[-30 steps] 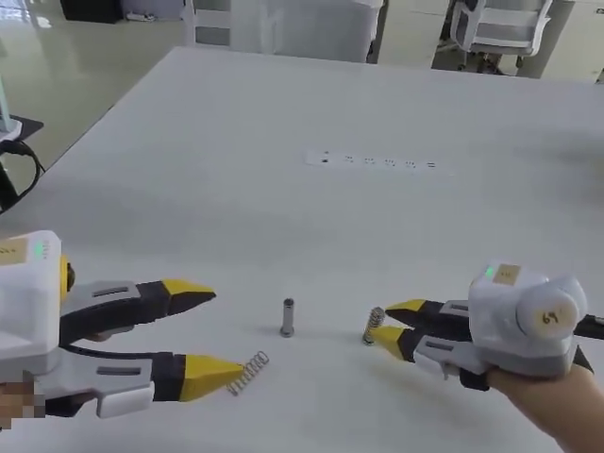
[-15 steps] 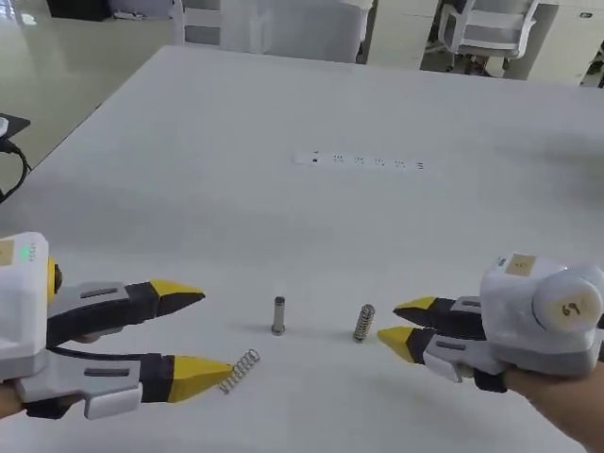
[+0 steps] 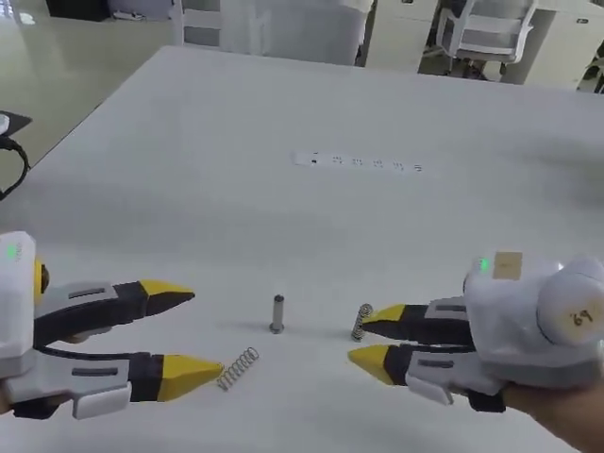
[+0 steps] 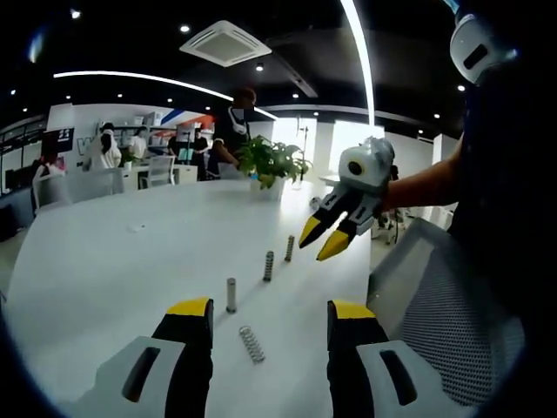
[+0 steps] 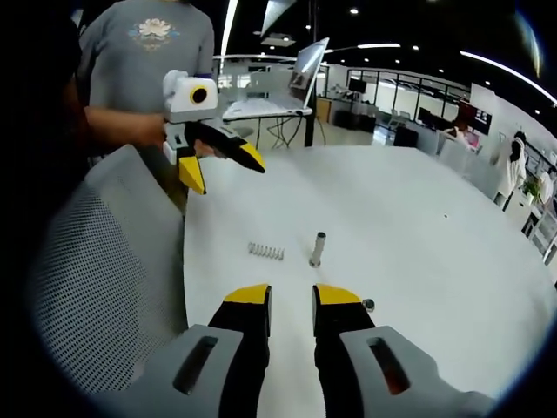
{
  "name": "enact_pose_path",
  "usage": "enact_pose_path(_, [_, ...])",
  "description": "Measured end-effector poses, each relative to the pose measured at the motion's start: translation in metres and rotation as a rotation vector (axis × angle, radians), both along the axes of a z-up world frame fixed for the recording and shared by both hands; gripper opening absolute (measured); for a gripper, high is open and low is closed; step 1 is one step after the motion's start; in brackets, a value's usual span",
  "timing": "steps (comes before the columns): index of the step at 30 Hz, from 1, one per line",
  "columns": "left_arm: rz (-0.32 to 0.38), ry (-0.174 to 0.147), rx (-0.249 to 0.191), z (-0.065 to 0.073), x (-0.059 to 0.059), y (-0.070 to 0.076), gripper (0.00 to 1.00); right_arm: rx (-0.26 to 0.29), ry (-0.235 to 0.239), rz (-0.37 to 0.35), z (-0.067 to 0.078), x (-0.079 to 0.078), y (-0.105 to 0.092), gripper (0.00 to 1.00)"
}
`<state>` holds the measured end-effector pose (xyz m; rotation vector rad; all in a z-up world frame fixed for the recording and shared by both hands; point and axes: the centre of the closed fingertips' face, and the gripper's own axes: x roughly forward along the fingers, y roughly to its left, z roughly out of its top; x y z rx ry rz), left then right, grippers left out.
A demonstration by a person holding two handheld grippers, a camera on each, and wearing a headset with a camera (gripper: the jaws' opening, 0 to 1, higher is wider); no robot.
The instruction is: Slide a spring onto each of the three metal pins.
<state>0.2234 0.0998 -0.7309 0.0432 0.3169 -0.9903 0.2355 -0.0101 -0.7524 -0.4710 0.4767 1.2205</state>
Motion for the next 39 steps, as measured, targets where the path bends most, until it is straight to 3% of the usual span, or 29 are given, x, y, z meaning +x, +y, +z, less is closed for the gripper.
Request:
enact_pose_path(8, [0.01,0.006,0.03,-0.008,-0.008,0.007,0.48,-0.086,-0.061,0.164,0.001,-0.001,0.03,0.17])
enact_pose_path(15, [0.022,0.012,0.036,-0.012,-0.013,0.012,0.48,-0.193,-0.092,0.345,-0.012,-0.012,0.054,0.18])
enact_pose_path(22, [0.031,0.016,0.041,-0.015,-0.015,0.014,0.48,-0.249,-0.12,0.449,-0.02,-0.011,0.071,0.18])
enact_pose_path(24, [0.033,0.017,0.04,-0.016,-0.016,0.015,0.48,-0.267,-0.111,0.493,-0.025,-0.011,0.076,0.18])
enact_pose_path(31, [0.038,0.027,0.042,-0.019,-0.019,0.016,0.48,-0.346,-0.142,0.643,-0.045,-0.016,0.089,0.17])
enact_pose_path(39, [0.039,0.038,0.041,-0.022,-0.021,0.017,0.48,-0.419,-0.142,0.725,-0.068,-0.014,0.101,0.16])
